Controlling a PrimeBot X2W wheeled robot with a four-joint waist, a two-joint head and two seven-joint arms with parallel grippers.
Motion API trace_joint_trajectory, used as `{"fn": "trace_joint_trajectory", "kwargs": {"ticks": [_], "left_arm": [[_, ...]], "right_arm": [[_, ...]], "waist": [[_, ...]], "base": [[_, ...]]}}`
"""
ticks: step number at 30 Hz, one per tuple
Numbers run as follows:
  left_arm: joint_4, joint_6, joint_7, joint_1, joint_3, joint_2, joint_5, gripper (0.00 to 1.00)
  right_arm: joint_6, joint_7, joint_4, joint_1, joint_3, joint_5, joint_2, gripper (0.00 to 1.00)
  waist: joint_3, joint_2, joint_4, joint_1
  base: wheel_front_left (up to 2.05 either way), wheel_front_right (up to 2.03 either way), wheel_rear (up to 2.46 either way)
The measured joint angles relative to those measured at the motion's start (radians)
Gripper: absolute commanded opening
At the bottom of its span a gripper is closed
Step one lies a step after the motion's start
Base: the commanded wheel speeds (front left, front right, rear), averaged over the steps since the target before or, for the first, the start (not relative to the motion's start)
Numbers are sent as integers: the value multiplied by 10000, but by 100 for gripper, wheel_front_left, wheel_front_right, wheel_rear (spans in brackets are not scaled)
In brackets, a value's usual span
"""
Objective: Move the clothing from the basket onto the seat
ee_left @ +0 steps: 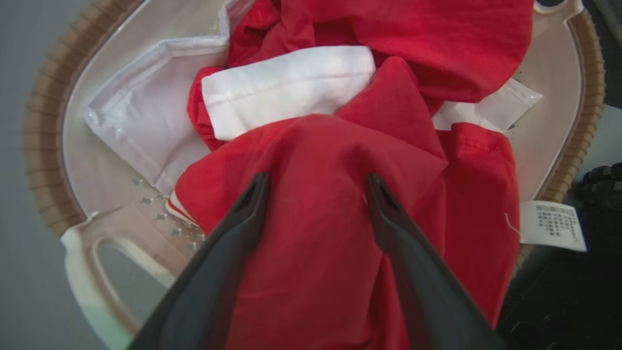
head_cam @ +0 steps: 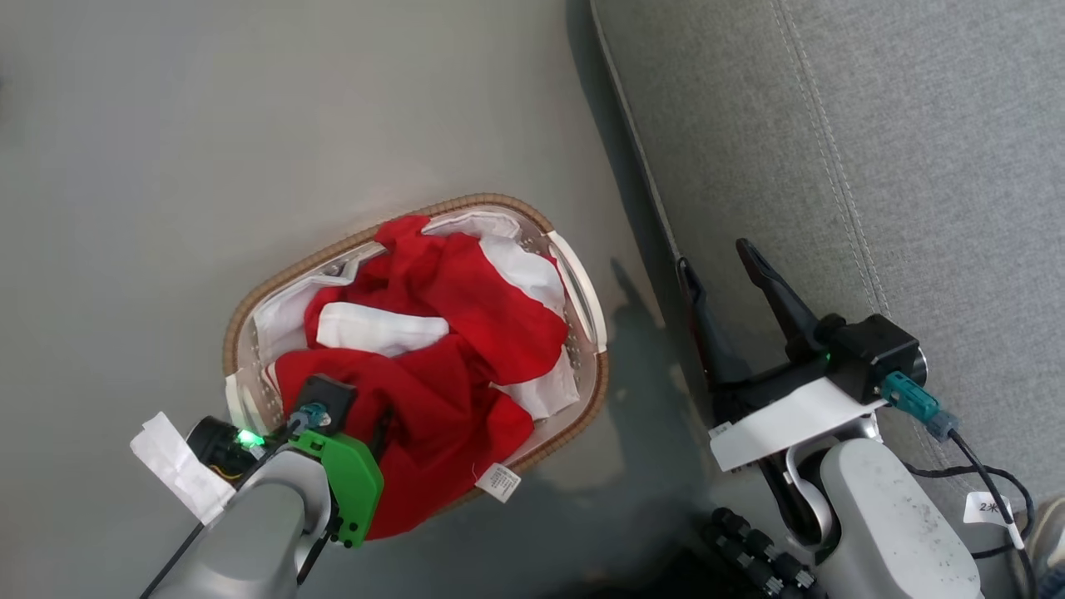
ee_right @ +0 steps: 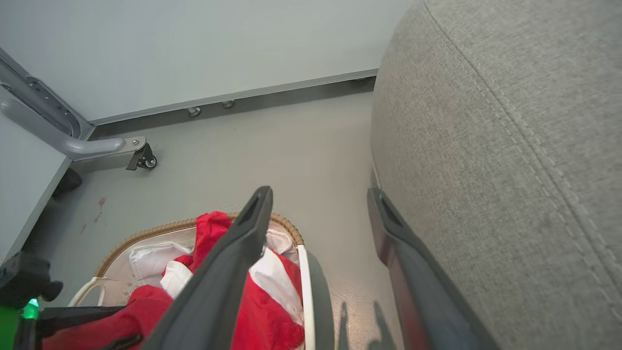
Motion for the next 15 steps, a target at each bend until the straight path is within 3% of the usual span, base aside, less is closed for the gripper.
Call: {"fn": "trace_joint_trajectory", "kwargs": {"ticks": [3, 5, 7, 8, 9, 15], "left_arm": [[90, 0, 115, -91, -217, 13, -182, 100], [153, 0, 153, -171, -366, 19, -318, 55], [173, 0, 165, -198, -479, 10, -487, 21], [180, 0, 173, -198, -564, 2, -566, 7], [182, 0, 194, -198, -642, -6, -640, 0], [178, 0, 136, -182, -1093, -25, -1068, 0]], "right_arm": [[0, 0, -2, -40, 40, 27, 2, 100], [0, 0, 0, -82, 52, 67, 2, 100], [0, 0, 12, -106, 54, 92, 4, 100], [0, 0, 27, -107, 52, 94, 4, 100], [0, 0, 42, -107, 40, 94, 4, 100], [0, 0, 119, -113, -13, 52, 6, 100]], "waist": [[253, 0, -213, 0], [386, 0, -340, 0], [462, 0, -431, 0], [481, 0, -466, 0], [478, 0, -480, 0], [213, 0, -401, 0]], "base": [[0, 0, 0], [0, 0, 0], [0, 0, 0], [0, 0, 0], [0, 0, 0], [0, 0, 0]]}}
